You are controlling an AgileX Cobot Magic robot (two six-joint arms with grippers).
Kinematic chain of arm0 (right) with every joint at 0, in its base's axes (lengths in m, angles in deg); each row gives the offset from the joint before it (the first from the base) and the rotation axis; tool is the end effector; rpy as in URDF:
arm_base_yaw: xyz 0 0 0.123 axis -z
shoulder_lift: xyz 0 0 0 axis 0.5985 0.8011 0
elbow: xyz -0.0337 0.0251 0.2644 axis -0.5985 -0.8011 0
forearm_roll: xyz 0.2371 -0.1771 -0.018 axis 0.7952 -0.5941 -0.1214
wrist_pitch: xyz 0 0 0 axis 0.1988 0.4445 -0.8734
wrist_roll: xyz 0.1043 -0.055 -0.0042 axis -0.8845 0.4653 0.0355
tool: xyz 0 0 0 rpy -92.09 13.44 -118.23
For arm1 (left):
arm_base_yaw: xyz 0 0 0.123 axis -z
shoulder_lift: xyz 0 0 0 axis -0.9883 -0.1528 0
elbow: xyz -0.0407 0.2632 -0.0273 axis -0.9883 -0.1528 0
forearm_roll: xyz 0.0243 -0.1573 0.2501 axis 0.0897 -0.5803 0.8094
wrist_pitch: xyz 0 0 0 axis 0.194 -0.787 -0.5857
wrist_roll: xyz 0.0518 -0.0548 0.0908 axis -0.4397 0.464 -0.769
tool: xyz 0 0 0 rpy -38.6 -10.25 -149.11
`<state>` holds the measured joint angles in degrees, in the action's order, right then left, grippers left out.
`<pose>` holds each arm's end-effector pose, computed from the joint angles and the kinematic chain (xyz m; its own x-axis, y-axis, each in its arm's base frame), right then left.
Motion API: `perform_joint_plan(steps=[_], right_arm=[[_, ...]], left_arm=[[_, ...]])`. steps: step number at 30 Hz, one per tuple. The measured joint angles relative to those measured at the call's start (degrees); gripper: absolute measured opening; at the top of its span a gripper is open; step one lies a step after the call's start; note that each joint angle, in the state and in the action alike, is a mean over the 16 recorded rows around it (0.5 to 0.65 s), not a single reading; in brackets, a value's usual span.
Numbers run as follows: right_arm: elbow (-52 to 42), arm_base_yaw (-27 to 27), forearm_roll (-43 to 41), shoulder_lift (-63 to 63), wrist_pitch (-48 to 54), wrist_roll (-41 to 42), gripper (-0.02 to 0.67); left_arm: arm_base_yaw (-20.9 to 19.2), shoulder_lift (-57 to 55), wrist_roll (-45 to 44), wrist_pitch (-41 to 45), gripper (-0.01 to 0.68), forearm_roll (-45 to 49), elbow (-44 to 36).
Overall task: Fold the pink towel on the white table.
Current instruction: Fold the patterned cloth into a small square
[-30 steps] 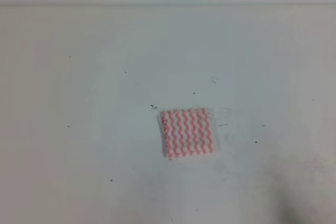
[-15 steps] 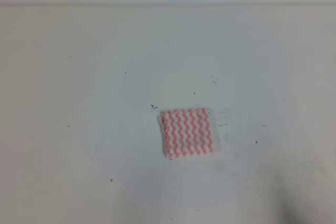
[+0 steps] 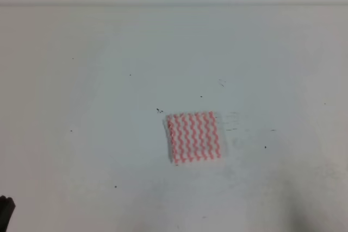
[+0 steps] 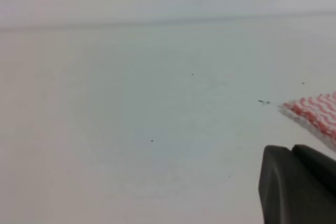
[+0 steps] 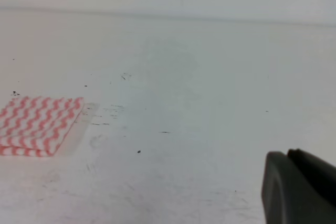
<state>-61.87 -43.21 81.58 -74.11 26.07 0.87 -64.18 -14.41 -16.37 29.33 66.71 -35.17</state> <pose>0.1409 0.0269 0.1803 -0.1760 0.0282 -0.9840 -0.1946 0.9789 0.0629 0.1386 -0.0481 0.1974 -0.0227 0.0943 -0.9953 0.3391 0.9373 0.0810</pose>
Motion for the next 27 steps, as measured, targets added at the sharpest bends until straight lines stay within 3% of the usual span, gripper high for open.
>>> perform_joint_plan(steps=[6, 27], right_arm=[[-0.17, 0.00, 0.01, 0.00, -0.12, -0.03, -0.002], [-0.17, 0.00, 0.12, 0.11, -0.16, -0.04, -0.002]], left_arm=[[-2.77, 1.00, 8.24, 6.36, 0.000, 5.67, -0.15], [-3.58, 1.47, 10.75, 12.17, 0.000, 5.84, 0.00]])
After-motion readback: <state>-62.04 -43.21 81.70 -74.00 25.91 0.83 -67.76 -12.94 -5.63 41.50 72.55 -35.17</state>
